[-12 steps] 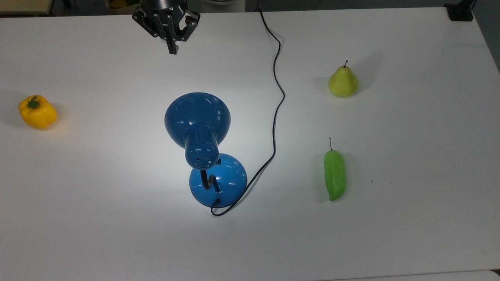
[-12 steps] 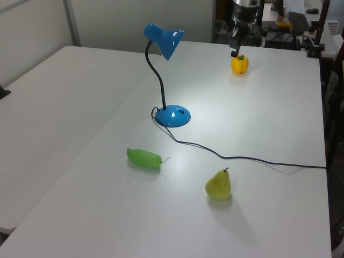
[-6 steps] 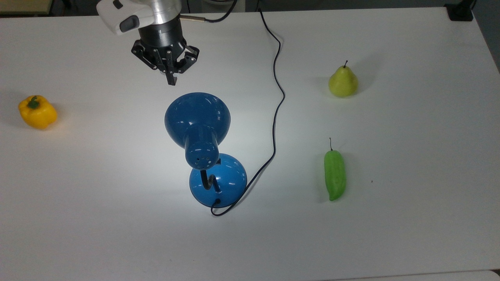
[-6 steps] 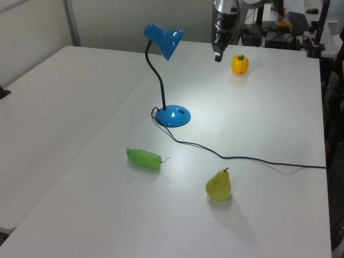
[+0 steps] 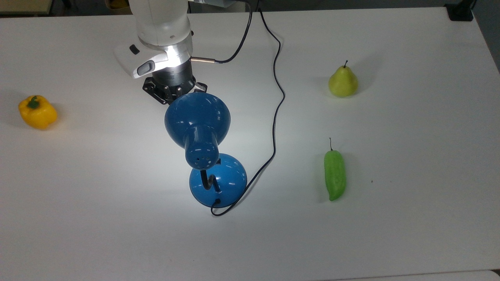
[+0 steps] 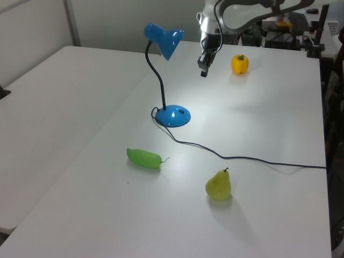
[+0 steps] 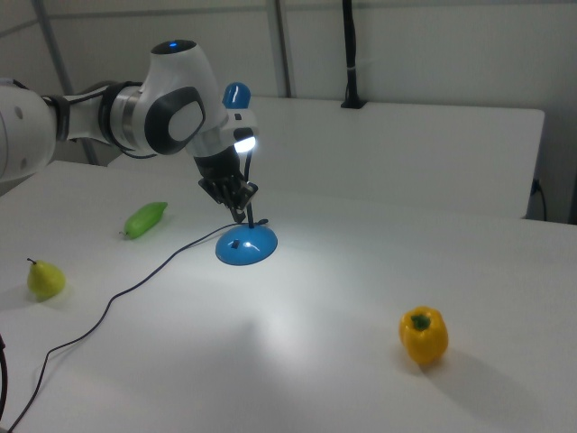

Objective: Turn off lamp
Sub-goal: 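Lower the gripper onto the switch on the lamp base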

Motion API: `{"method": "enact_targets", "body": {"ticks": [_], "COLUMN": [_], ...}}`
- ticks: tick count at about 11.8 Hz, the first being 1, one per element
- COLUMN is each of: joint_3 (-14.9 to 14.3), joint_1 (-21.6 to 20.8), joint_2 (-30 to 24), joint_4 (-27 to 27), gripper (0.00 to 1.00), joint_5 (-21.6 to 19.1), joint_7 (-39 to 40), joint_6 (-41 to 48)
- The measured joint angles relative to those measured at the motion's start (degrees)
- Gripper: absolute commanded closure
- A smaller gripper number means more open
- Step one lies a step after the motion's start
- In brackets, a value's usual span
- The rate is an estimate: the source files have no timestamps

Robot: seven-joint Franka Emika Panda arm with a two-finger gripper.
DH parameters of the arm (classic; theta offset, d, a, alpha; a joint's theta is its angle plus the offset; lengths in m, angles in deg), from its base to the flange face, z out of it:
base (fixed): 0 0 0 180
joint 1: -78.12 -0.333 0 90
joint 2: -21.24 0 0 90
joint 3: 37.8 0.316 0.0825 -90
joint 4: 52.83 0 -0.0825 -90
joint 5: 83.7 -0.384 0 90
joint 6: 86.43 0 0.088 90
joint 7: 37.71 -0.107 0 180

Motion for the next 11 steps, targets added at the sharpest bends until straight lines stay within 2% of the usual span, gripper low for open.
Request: {"method": "enact_targets", "body": {"ticks": [7,11], "joint_3": [1.05,1.07], "joint_1": [-2.13,-2.84], "joint_2": [5.76,7.0], "joint_4": [1.12,2.69], "gripper": [1.0,1.0], "joint_5": [-1.09,-1.22], "joint_7": [0.0,0.0], "joint_6": [-14.65,-16.9]}}
